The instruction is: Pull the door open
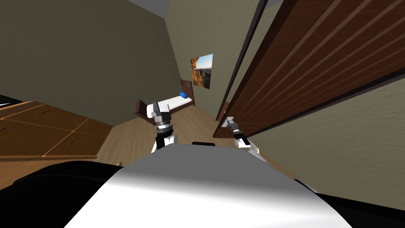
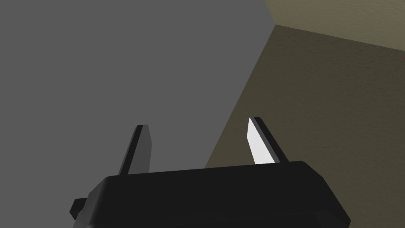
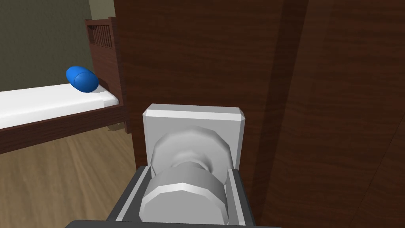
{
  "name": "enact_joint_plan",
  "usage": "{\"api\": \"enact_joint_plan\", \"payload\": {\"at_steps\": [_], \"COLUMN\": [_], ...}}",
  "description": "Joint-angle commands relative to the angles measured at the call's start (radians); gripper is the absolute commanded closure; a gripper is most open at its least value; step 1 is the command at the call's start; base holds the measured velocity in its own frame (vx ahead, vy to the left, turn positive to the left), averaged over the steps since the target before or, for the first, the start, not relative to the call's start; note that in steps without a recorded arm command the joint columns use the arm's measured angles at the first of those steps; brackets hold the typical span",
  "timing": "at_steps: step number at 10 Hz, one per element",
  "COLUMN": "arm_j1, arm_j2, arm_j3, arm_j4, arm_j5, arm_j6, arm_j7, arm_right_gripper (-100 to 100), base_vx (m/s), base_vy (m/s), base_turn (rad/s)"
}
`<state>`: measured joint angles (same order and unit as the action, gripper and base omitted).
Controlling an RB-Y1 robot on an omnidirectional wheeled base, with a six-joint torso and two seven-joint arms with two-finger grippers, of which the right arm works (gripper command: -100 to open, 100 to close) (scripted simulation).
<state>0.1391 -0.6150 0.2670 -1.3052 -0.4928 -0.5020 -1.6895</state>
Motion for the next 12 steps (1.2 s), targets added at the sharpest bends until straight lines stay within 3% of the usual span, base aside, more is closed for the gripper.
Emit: {"api": "enact_joint_plan", "payload": {"at_steps": [1,5,6,12], "arm_j1": [0.008,0.027,0.026,0.059], "arm_j2": [-0.014,-0.057,-0.052,-0.126], "arm_j3": [0.012,0.042,0.039,0.087], "arm_j4": [-0.003,-0.012,-0.01,-0.007], "arm_j5": [0.003,0.011,0.01,0.042], "arm_j6": [-0.015,-0.053,-0.046,-0.133], "arm_j7": [-0.015,-0.055,-0.049,-0.129], "arm_right_gripper": [100,100,100,100], "base_vx": [-0.182,-0.182,-0.068,-0.181], "base_vy": [-0.093,-0.083,-0.047,-0.09], "base_turn": [0.107,0.099,0.036,0.117]}}
